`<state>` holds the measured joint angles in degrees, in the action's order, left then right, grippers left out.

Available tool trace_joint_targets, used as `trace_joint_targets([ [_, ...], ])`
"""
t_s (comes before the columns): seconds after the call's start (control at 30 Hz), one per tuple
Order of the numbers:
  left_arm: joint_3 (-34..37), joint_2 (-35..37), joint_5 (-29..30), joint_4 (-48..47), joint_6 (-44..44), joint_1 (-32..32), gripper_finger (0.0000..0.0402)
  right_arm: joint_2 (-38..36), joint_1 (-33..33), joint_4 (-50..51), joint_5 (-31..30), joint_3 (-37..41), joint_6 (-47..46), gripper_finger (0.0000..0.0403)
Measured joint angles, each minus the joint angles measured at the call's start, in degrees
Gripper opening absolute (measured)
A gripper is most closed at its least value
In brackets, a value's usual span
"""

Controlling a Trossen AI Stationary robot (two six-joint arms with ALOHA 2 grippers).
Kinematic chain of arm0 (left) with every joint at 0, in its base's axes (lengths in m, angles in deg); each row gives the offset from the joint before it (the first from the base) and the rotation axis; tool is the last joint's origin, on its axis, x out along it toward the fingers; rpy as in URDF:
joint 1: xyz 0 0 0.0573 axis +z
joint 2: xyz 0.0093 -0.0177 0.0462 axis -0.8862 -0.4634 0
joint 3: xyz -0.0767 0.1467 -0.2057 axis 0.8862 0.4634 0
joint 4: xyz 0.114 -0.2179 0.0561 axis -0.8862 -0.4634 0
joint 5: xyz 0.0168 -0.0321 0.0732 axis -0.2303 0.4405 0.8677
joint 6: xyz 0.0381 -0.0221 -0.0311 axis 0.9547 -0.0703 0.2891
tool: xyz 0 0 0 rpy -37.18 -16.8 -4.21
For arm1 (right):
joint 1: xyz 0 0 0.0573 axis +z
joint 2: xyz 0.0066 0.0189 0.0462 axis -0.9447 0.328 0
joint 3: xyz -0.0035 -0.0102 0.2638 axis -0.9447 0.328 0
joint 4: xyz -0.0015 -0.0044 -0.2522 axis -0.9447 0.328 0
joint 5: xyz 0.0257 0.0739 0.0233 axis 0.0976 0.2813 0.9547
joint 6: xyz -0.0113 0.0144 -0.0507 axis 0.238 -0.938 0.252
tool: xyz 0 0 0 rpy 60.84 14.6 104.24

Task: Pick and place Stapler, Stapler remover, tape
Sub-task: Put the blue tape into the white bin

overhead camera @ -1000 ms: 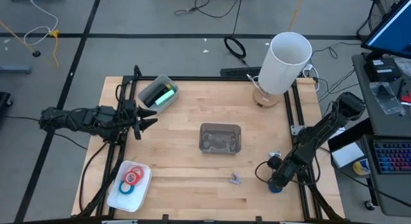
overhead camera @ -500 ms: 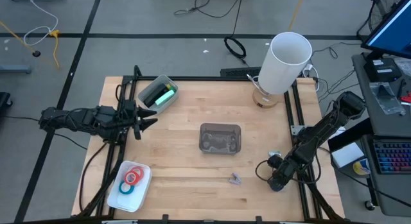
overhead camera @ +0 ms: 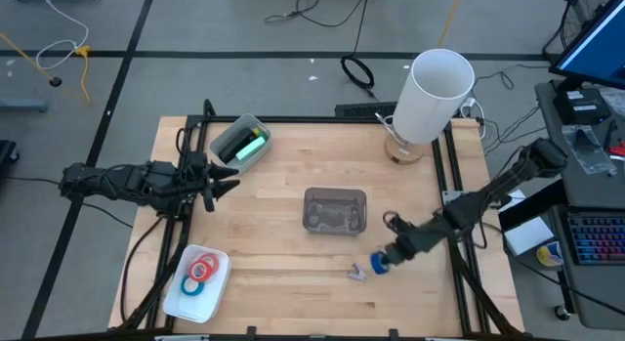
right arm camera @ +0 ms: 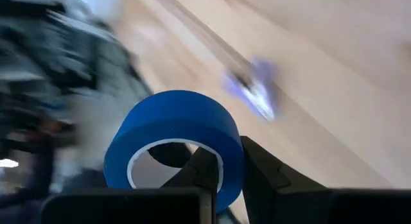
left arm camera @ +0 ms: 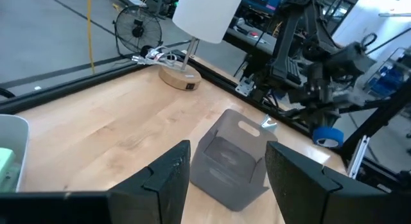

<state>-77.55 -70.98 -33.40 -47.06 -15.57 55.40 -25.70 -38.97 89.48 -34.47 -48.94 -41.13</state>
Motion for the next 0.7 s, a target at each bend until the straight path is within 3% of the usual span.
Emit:
trace_joint_targets([
  [0.4, 0.0, -0.05, -0.04, 0.15, -6.0, 0.0, 0.02, 0.26, -15.98, -23.44, 0.82, -0.09, 14.27, 0.0031],
  [0.7, 0.0, -0.05, -0.06, 2.96, -8.62, 0.0, 0.02, 3.31, -19.97, -31.22, 1.05, -2.39, 17.21, 0.0031],
])
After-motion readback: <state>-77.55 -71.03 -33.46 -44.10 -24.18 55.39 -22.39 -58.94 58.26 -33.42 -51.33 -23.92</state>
